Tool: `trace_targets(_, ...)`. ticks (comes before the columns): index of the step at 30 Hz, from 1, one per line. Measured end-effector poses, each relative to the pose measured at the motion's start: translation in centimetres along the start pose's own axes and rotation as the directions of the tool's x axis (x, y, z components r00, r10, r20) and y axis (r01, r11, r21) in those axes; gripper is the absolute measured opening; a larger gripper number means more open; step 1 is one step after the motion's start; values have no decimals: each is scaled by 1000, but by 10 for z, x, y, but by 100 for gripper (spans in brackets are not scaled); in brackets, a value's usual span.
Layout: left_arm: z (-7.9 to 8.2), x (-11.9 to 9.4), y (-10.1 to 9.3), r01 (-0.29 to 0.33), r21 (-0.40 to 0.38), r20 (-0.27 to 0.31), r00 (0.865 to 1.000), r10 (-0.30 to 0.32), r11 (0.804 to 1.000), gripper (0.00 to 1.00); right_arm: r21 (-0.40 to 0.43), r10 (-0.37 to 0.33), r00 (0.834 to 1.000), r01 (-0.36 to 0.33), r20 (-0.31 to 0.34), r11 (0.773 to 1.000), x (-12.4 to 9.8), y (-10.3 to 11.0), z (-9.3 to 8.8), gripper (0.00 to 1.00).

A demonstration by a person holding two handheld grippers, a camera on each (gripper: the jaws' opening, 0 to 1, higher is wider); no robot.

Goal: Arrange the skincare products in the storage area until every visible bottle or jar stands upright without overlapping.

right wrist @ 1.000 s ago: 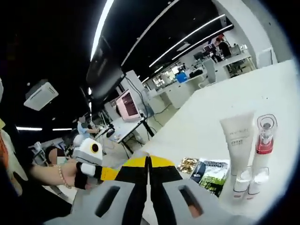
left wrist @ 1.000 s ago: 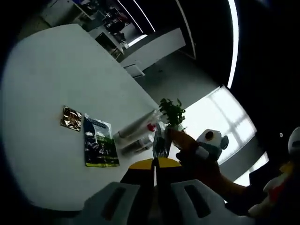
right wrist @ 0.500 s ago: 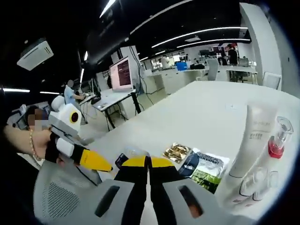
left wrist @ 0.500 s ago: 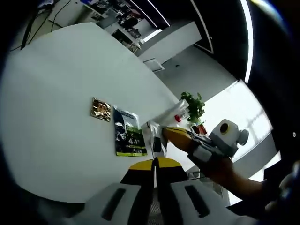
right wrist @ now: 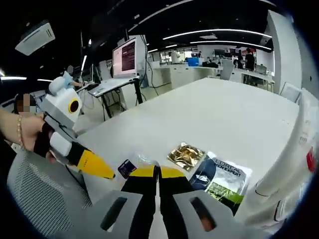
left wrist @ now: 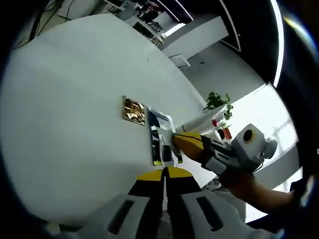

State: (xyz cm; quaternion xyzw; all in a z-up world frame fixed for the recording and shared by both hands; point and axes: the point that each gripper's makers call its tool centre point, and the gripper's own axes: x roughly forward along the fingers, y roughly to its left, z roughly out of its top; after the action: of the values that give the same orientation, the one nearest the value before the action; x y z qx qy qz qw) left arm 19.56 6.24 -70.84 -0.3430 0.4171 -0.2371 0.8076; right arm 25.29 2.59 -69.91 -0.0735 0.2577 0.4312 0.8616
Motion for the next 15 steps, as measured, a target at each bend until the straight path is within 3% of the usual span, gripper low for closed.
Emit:
trace_targets(4,1,6,13,-20,-10,-23,1000,19,1000,0,-6,-16,999,16,-37,1000,11,-4,-10,1)
trace_targets(7,3,13,24,-30,-18,-37,999,29,999,0,36,-40,997,43,-63,998,17,-8,-15,1)
trace_targets(15,1,31,36,-70,6,-94,993,70,998,0,-4,-73,992,73,-107,997,32,-19,-30,1)
